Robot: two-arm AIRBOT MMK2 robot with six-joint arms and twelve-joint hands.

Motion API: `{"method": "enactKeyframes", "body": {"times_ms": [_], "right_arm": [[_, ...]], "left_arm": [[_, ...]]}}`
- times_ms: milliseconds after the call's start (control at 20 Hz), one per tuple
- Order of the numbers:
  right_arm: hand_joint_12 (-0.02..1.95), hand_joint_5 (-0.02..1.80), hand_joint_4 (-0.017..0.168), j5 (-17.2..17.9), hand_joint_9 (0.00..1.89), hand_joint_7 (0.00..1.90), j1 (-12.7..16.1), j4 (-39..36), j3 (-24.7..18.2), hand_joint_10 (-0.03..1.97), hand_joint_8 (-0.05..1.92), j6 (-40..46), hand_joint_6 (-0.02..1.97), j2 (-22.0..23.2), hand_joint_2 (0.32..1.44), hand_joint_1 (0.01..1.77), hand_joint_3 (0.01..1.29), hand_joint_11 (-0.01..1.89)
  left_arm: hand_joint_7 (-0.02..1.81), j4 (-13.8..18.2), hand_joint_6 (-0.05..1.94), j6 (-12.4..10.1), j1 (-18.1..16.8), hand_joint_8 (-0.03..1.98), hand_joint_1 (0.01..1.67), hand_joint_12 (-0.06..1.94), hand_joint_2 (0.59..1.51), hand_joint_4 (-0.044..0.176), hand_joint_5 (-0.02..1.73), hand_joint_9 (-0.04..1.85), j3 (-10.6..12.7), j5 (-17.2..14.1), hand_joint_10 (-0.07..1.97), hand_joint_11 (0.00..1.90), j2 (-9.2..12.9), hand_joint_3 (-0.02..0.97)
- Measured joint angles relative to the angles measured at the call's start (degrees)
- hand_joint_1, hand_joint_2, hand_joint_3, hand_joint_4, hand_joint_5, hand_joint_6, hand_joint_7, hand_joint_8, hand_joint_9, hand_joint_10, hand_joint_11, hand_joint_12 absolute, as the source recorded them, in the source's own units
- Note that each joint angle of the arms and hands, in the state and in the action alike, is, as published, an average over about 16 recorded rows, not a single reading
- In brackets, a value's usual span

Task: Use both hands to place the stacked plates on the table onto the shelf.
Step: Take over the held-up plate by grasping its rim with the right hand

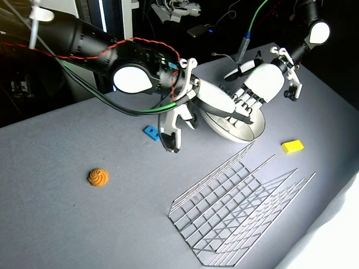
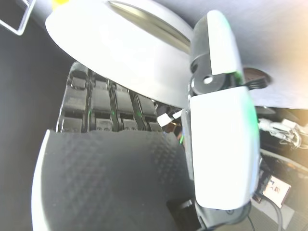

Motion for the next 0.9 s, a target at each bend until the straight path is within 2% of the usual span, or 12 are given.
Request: {"method": "enactKeyframes", "body": {"times_ms": [350, 600, 750, 900], "right_arm": [[0.24, 0.05, 0.008, 0.42, 0.02, 0.02, -0.08, 0.0, 2.35, 0.01, 0.01, -0.83, 0.02, -2.71, 1.0, 1.11, 0.02, 0.02], [0.6, 0.15, 0.008, 0.55, 0.12, 0.13, -0.11, 0.0, 2.76, 0.03, 0.01, -1.31, 0.02, -3.3, 1.01, 1.12, 0.02, 0.03], [0.84, 0.25, 0.008, 0.58, 0.23, 0.24, -0.14, 0.09, 2.8, 0.05, 0.01, -1.37, 0.02, -3.36, 1.01, 1.12, 0.02, 0.05], [0.99, 0.38, 0.008, 0.87, 0.38, 0.38, -0.16, 0.2, 2.81, 0.06, 0.01, -1.39, 0.03, -3.31, 1.01, 1.12, 0.02, 0.13]], "left_arm": [[-0.01, -0.01, -0.02, 0.0, 0.0, -0.01, 0.01, 0.0, 1.14, -0.001, 0.01, 0.01, 0.0, 0.03, 0.01, 0.01, 0.0, 0.015], [-0.01, -0.05, -0.02, 0.0, 0.0, -0.01, 0.01, 0.0, 1.142, -0.001, 0.01, 0.01, 0.02, 0.01, 0.01, 0.01, 0.0, 0.015], [-0.01, -0.12, -0.02, 0.0, 0.02, -0.01, 0.01, 0.0, 1.142, -0.001, 0.02, 0.01, 0.04, -0.01, 0.01, 0.01, 0.0, 0.015], [-0.01, -0.2, -0.02, -0.01, 0.05, -0.01, 0.01, 0.0, 1.142, -0.001, 0.01, 0.01, 0.07, -0.03, 0.01, 0.01, 0.0, 0.014]]}}
